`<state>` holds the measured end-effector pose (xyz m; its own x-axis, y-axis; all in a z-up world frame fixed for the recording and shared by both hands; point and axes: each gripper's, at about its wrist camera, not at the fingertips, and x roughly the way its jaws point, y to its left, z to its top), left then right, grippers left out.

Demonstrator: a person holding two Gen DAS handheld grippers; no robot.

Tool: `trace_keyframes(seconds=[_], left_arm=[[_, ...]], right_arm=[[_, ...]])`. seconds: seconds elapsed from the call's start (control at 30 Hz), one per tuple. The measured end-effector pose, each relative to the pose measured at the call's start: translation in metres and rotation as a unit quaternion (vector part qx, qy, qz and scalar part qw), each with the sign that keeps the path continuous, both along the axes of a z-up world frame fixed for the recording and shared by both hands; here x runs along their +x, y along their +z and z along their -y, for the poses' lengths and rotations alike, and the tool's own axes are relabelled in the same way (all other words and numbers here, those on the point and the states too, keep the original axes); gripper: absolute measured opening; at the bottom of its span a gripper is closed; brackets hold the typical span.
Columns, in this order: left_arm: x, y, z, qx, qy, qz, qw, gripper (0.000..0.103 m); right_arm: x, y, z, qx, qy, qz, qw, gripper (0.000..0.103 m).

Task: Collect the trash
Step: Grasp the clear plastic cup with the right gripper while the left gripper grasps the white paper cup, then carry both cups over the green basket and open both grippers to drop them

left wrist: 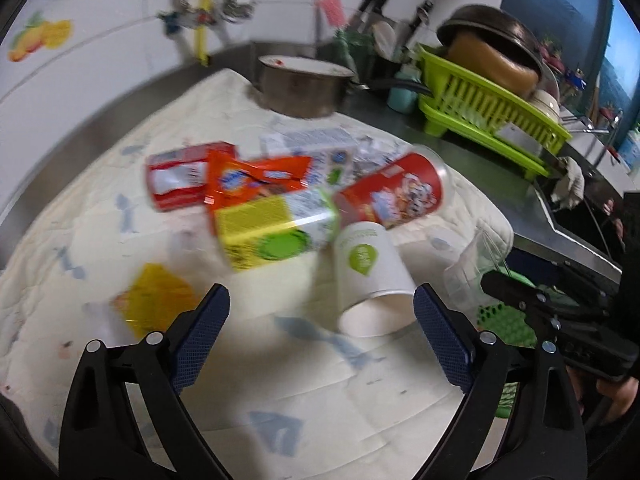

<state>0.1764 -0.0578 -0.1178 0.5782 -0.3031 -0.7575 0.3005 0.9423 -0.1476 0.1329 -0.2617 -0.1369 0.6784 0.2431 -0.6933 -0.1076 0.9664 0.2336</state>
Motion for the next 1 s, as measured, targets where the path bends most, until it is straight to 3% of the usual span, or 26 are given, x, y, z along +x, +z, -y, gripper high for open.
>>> trace_keyframes(seconds=[0.23, 0.5, 0.7, 0.8, 1.0], left_arm=[[0.018, -0.014, 0.039, 0.018, -0.011, -0.018, 0.9996, 0.091], [0.032, -0.032, 0.039, 0.043, -0.003, -0.047, 0.998, 0.082], [0.037, -0.039, 0.039, 0.049, -0.007, -0.061, 0.9969, 0.073], [0.038, -0.043, 0.038, 0.038, -0.014, -0.073, 0.9965, 0.061], [0.027, -0.036, 0.04, 0.043, -0.018, -0.056, 0.9973, 0.058]], right_arm=[[-0.023, -0.005, 0.022, -0.009, -0.03, -0.005, 1.0, 0.059], [-0.054, -0.006, 0.043, -0.054, -0.054, -0.004, 0.997, 0.059], [-0.073, -0.036, 0.069, -0.078, -0.09, -0.047, 0.992, 0.059], [-0.08, -0.055, 0.081, -0.087, -0.107, -0.07, 0.988, 0.059], [-0.088, -0.103, 0.099, -0.086, -0.131, -0.134, 0.978, 0.059]])
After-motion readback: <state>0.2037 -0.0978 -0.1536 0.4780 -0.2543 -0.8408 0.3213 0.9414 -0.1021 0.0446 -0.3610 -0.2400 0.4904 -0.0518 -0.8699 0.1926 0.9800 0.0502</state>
